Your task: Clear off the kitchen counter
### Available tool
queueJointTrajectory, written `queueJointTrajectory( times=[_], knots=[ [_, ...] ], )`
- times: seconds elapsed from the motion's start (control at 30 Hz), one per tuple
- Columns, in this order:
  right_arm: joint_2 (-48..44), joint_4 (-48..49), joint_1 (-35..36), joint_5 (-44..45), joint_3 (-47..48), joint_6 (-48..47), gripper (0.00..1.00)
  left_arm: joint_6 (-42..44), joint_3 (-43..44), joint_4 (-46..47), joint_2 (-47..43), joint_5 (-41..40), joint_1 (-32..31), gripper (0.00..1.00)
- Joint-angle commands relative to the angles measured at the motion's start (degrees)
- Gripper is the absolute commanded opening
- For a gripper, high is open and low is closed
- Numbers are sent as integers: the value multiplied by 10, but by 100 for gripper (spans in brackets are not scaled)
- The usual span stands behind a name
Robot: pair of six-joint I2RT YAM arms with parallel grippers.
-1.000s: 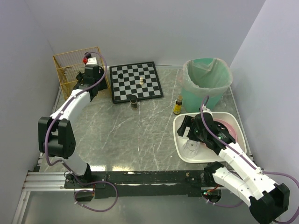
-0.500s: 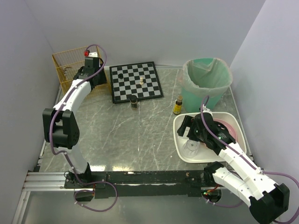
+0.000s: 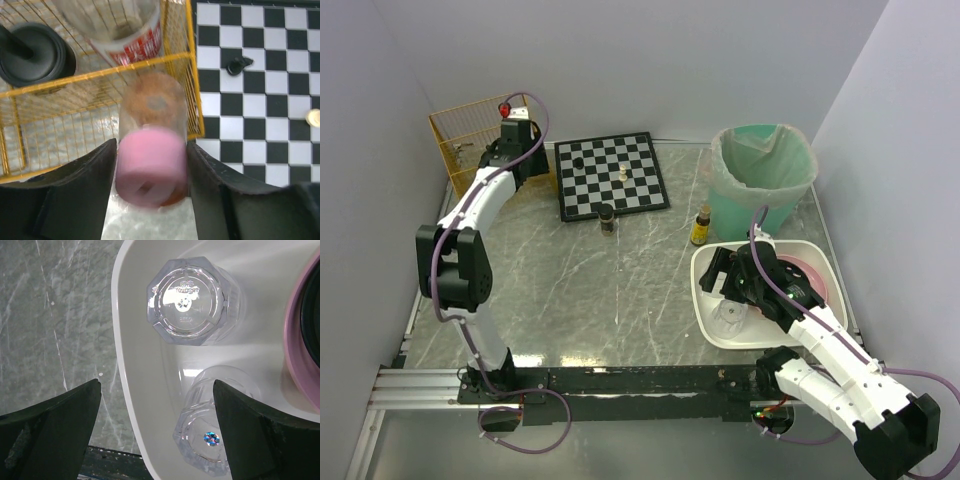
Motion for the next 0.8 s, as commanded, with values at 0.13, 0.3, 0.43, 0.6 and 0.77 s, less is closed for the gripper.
queueJointTrajectory(
  times=[0.13,0.3,0.43,0.6,0.77],
  knots=[
    [-4,16,-4,1,-4,7,99,17,48,28,46,-28,22,68],
    [0,15,-3,1,-3,8,99,18,62,28,59,-29,27,68],
    [4,19,-4,-4,-3,9,99,13,67,39,62,-35,29,68],
    [9,26,-4,-15,-6,14,99,11,83,51,65,-43,31,70],
    [11,31,-4,-20,-9,17,99,9,94,61,71,-42,34,73]
  ],
)
